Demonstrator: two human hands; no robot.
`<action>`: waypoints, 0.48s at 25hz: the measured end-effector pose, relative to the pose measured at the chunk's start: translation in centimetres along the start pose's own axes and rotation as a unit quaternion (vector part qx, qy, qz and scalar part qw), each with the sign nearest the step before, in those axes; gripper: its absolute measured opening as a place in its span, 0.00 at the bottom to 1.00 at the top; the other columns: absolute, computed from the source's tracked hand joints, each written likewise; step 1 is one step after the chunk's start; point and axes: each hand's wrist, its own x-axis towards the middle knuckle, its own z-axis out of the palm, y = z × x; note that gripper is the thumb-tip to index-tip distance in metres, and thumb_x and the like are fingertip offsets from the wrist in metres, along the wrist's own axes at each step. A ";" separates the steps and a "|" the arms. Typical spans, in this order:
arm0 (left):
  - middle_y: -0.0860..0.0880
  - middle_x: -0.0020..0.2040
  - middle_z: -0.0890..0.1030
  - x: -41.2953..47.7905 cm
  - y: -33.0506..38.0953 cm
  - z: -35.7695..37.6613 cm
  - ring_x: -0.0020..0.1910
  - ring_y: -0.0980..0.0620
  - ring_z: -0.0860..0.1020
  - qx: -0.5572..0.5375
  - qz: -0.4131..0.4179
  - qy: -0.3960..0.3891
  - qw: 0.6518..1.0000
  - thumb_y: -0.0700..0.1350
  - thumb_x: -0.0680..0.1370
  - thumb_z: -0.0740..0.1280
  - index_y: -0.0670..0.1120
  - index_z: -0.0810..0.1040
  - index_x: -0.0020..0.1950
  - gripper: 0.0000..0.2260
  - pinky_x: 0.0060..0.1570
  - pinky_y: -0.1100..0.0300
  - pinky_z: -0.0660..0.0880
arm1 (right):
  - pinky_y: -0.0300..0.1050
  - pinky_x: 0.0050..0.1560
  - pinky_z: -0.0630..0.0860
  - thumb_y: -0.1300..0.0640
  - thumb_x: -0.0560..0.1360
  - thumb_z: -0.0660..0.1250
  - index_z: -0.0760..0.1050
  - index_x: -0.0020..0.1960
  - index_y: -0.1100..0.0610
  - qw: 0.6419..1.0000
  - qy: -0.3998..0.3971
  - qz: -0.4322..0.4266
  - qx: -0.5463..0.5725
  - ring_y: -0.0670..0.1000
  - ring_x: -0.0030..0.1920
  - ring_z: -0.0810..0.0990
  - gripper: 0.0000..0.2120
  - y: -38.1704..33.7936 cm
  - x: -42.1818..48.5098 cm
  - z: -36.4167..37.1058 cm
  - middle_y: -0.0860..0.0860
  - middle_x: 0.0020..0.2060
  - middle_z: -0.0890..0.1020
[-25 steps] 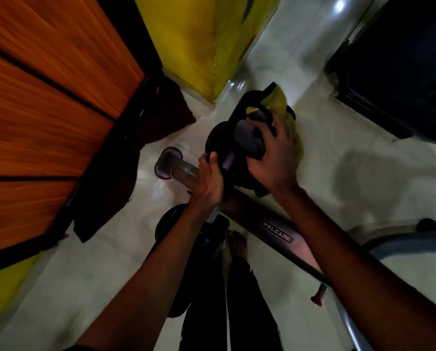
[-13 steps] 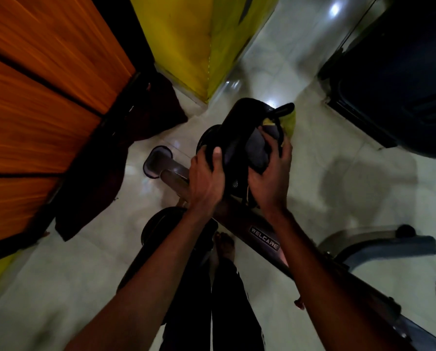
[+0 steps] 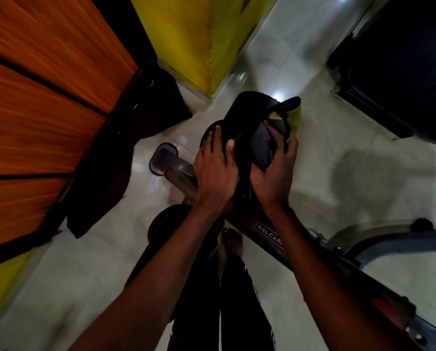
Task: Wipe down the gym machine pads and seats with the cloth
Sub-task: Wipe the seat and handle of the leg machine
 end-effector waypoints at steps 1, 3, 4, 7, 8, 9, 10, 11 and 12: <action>0.45 0.75 0.69 0.4 -0.2 0.1 0.73 0.45 0.67 -0.005 -0.003 -0.006 1.000 0.57 0.83 0.49 0.47 0.63 0.78 0.25 0.72 0.51 0.62 | 0.54 0.70 0.70 0.57 0.69 0.74 0.72 0.71 0.54 1.000 -0.013 -0.014 0.000 0.55 0.72 0.69 0.31 0.0 -0.2 -0.3 0.54 0.70 0.68; 0.47 0.74 0.70 1.3 -0.4 -0.9 0.73 0.47 0.68 -0.063 -0.012 -0.022 0.998 0.58 0.83 0.49 0.49 0.65 0.77 0.25 0.71 0.56 0.62 | 0.53 0.71 0.70 0.59 0.68 0.74 0.73 0.70 0.53 0.999 -0.034 -0.031 0.008 0.54 0.72 0.70 0.31 0.0 0.2 -0.7 0.53 0.70 0.68; 0.48 0.74 0.70 1.9 -0.9 -1.2 0.73 0.48 0.67 -0.095 -0.034 -0.043 0.994 0.59 0.83 0.49 0.51 0.67 0.76 0.24 0.70 0.60 0.60 | 0.54 0.70 0.71 0.58 0.67 0.74 0.73 0.70 0.53 0.999 -0.023 -0.023 0.013 0.54 0.71 0.71 0.31 0.0 1.0 -0.6 0.53 0.70 0.68; 0.49 0.71 0.74 3.6 -2.7 -1.4 0.72 0.50 0.69 -0.187 -0.116 -0.138 0.966 0.66 0.79 0.52 0.52 0.73 0.71 0.28 0.75 0.58 0.56 | 0.56 0.64 0.74 0.54 0.67 0.72 0.75 0.67 0.51 0.999 0.041 0.030 -0.002 0.56 0.67 0.74 0.28 -0.6 4.0 0.0 0.54 0.67 0.72; 0.48 0.70 0.75 3.9 -3.4 -1.4 0.71 0.50 0.71 -0.208 -0.128 -0.156 0.957 0.67 0.78 0.53 0.51 0.75 0.69 0.29 0.76 0.53 0.59 | 0.54 0.64 0.75 0.53 0.67 0.71 0.75 0.67 0.52 0.998 0.050 0.028 -0.017 0.58 0.66 0.75 0.28 -0.9 4.4 0.3 0.55 0.67 0.73; 0.47 0.68 0.77 4.1 -3.8 -1.4 0.69 0.50 0.73 -0.236 -0.151 -0.173 0.944 0.67 0.78 0.55 0.50 0.78 0.65 0.28 0.74 0.50 0.63 | 0.52 0.64 0.74 0.51 0.66 0.70 0.76 0.67 0.52 0.998 0.053 0.024 -0.037 0.58 0.65 0.75 0.28 -1.5 4.2 0.5 0.56 0.66 0.74; 0.46 0.65 0.79 4.6 -4.2 -1.0 0.67 0.50 0.75 -0.255 -0.177 -0.179 0.934 0.65 0.79 0.56 0.49 0.80 0.61 0.25 0.73 0.49 0.65 | 0.48 0.65 0.73 0.50 0.66 0.70 0.76 0.67 0.53 0.997 0.052 0.020 -0.056 0.58 0.65 0.75 0.29 -1.9 3.4 0.7 0.56 0.67 0.74; 0.46 0.63 0.80 4.9 -4.4 -1.0 0.65 0.50 0.76 -0.252 -0.192 -0.175 0.932 0.63 0.80 0.57 0.49 0.81 0.58 0.22 0.72 0.50 0.66 | 0.46 0.66 0.71 0.50 0.66 0.70 0.76 0.68 0.53 0.997 0.043 0.016 -0.062 0.58 0.67 0.74 0.30 -2.1 2.1 0.8 0.56 0.67 0.73; 0.45 0.63 0.80 5.1 -4.2 -1.5 0.64 0.50 0.76 -0.213 -0.187 -0.165 0.945 0.58 0.82 0.58 0.48 0.81 0.58 0.19 0.71 0.53 0.66 | 0.45 0.68 0.69 0.51 0.66 0.71 0.75 0.69 0.53 0.998 0.031 0.013 -0.053 0.58 0.68 0.73 0.30 -2.0 0.8 0.9 0.56 0.68 0.72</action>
